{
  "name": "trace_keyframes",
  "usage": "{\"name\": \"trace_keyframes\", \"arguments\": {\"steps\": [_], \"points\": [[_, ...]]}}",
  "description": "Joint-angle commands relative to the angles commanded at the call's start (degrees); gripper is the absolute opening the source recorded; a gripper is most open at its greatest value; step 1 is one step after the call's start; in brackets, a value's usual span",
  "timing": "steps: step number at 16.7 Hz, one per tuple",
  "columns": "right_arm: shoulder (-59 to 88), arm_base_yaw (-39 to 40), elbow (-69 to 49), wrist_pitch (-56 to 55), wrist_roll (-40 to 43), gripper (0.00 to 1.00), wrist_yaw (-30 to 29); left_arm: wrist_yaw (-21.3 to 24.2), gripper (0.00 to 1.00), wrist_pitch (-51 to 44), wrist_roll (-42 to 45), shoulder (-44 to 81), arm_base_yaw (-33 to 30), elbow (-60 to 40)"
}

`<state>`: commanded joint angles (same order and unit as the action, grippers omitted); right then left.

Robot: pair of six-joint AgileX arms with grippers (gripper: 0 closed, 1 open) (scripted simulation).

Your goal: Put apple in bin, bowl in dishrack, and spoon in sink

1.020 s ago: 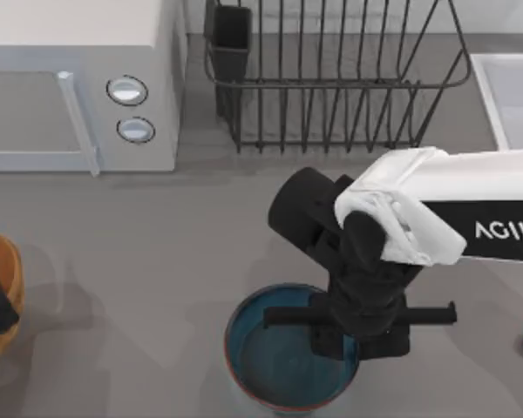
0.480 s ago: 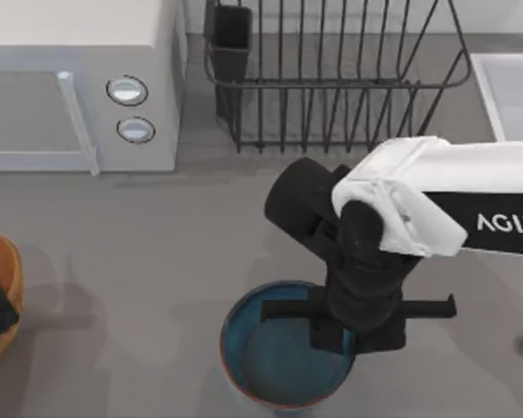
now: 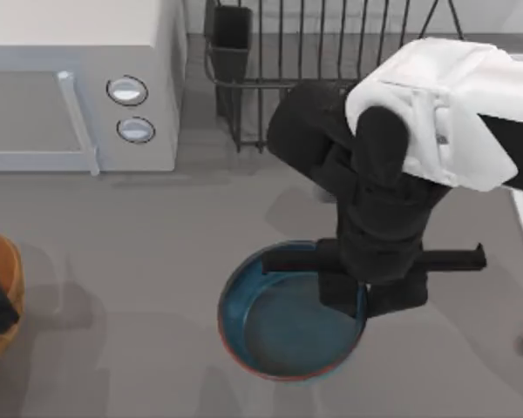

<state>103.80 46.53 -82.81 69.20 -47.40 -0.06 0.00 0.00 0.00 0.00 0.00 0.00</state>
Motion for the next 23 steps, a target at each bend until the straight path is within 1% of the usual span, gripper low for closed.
{"name": "trace_keyframes", "arguments": {"steps": [6, 8, 9, 11, 13, 16, 20, 23], "points": [[-0.17, 0.12, -0.39, 0.33, 0.06, 0.00, -0.06, 0.00, 1.00, 0.00, 0.00, 0.00, 0.00, 0.00], [-0.72, 0.65, -0.54, -1.55, 1.47, 0.00, -1.85, 0.00, 1.00, 0.00, 0.00, 0.00, 0.00, 0.00], [-1.24, 1.12, -0.67, -3.40, 2.78, 0.00, -3.63, 0.00, 1.00, 0.00, 0.00, 0.00, 0.00, 0.00], [-2.63, 2.35, -0.96, -8.76, 6.38, 0.00, -8.75, 0.00, 1.00, 0.00, 0.00, 0.00, 0.00, 0.00], [-4.47, 3.82, -1.12, -15.62, 11.02, 0.00, -15.27, 0.00, 1.00, 0.00, 0.00, 0.00, 0.00, 0.00], [-7.96, 6.27, -1.01, -28.49, 19.42, 0.00, -26.69, 0.00, 1.00, 0.00, 0.00, 0.00, 0.00, 0.00], [-13.36, 9.54, -0.33, -48.43, 31.60, 0.00, -42.91, 0.00, 1.00, 0.00, 0.00, 0.00, 0.00, 0.00], [-17.50, 11.49, 0.19, -60.26, 39.54, 0.00, -53.41, 0.00, 1.00, 0.00, 0.00, 0.00, 0.00, 0.00]]}}
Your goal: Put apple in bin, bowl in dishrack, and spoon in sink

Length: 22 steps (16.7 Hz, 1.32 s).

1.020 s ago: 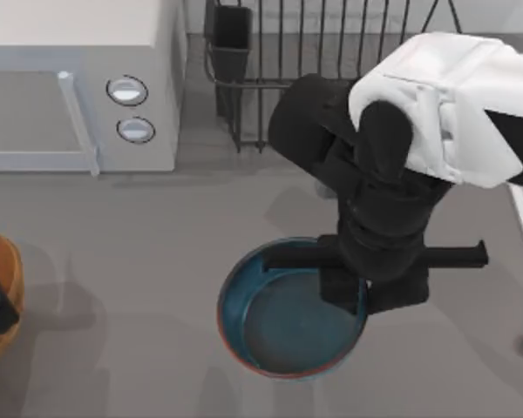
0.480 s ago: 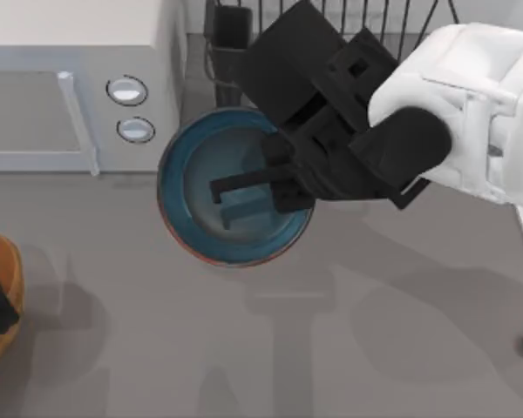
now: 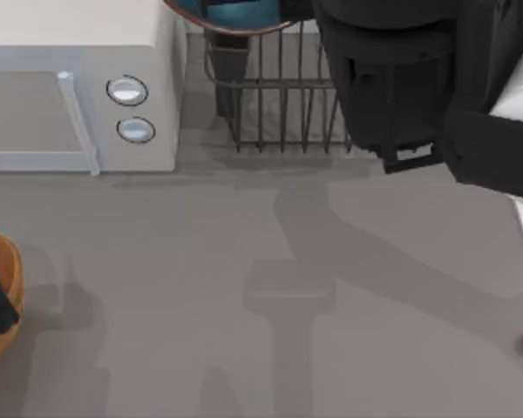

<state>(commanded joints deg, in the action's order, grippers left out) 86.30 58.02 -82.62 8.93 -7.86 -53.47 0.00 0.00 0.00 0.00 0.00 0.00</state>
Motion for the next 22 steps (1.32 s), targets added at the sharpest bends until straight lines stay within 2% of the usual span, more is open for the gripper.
{"name": "trace_keyframes", "arguments": {"steps": [4, 11, 15, 22], "points": [[-3.56, 1.38, 0.25, -7.30, 5.81, 0.00, -7.07, 0.00, 1.00, 0.00, 0.00, 0.00, 0.00, 0.00], [-2.75, 0.71, 0.16, -8.34, 5.96, 0.00, -6.79, 0.00, 1.00, 0.00, 0.00, 0.00, 0.00, 0.00], [5.44, -3.79, 0.80, -16.97, 6.12, 0.00, -2.27, 0.00, 1.00, 0.00, 0.00, 0.00, 0.00, 0.00], [25.65, -17.39, 4.73, -42.97, 6.79, 0.00, 10.98, 0.00, 1.00, 0.00, 0.00, 0.00, 0.00, 0.00]]}}
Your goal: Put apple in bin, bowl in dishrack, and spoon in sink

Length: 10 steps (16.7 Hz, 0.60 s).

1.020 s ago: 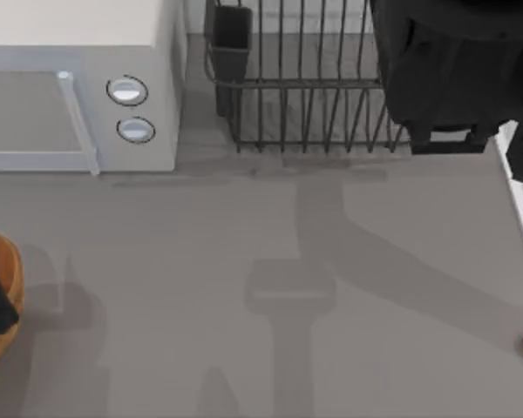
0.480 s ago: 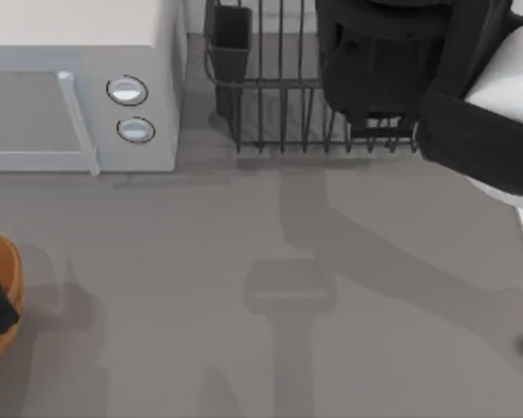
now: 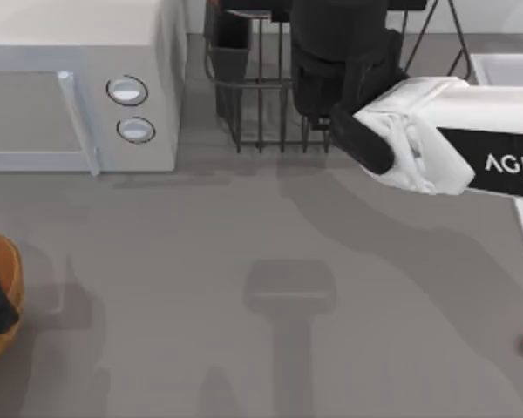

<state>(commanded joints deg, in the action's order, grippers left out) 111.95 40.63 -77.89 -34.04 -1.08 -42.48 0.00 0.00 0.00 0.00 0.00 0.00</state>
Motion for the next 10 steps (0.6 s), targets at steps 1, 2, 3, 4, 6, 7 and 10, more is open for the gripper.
{"name": "trace_keyframes", "arguments": {"steps": [1, 2, 3, 4, 6, 7, 10], "points": [[2.03, -1.61, 0.54, -2.41, 0.04, 0.00, 1.59, 0.00, 1.00, 0.00, 0.00, 0.00, 0.00, 0.00], [3.59, -2.93, 0.98, -4.24, 0.05, 0.00, 2.89, 0.00, 1.00, 0.00, 0.00, 0.00, 0.00, 0.00], [4.64, -3.88, 1.31, -5.46, 0.06, 0.00, 3.84, 0.00, 1.00, 0.00, 0.00, 0.00, 0.00, 0.00], [5.13, -4.36, 1.49, -6.04, 0.06, 0.00, 4.31, 0.00, 1.00, 0.00, 0.00, 0.00, 0.00, 0.00], [5.19, -4.42, 1.51, -6.11, 0.06, 0.00, 4.38, 0.00, 1.00, 0.00, 0.00, 0.00, 0.00, 0.00], [5.19, -4.42, 1.51, -6.11, 0.06, 0.00, 4.38, 0.00, 1.00, 0.00, 0.00, 0.00, 0.00, 0.00], [5.19, -4.42, 1.51, -6.11, 0.06, 0.15, 4.38, 0.00, 1.00, 0.00, 0.00, 0.00, 0.00, 0.00]]}}
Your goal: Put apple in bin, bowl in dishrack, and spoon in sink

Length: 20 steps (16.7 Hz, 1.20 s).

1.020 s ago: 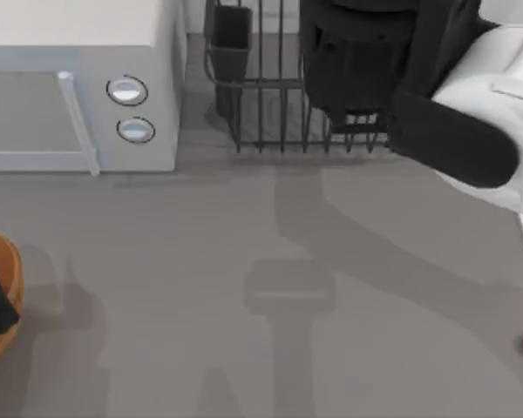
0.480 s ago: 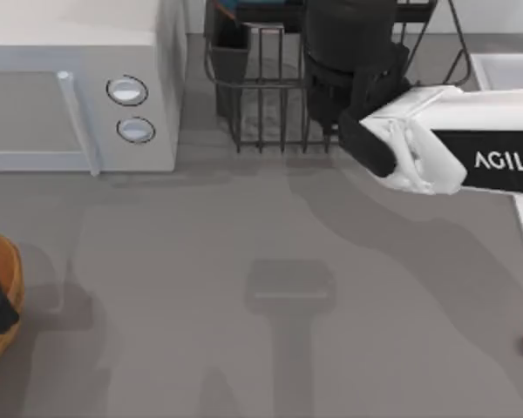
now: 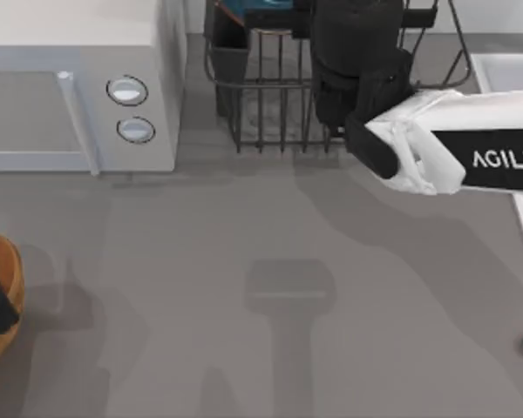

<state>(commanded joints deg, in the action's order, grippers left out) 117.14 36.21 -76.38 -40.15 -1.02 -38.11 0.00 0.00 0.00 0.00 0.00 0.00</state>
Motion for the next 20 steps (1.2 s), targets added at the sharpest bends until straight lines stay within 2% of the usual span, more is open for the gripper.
{"name": "trace_keyframes", "arguments": {"steps": [11, 20], "points": [[0.00, 0.00, 0.00, 0.00, 0.00, 0.98, 0.00, 0.00, 1.00, 0.00, 0.00, 0.00, 0.00, 0.00], [-0.02, 0.12, -0.01, 0.01, 0.00, 1.00, -0.01, 0.00, 1.00, 0.00, 0.00, 0.00, 0.00, 0.00]]}}
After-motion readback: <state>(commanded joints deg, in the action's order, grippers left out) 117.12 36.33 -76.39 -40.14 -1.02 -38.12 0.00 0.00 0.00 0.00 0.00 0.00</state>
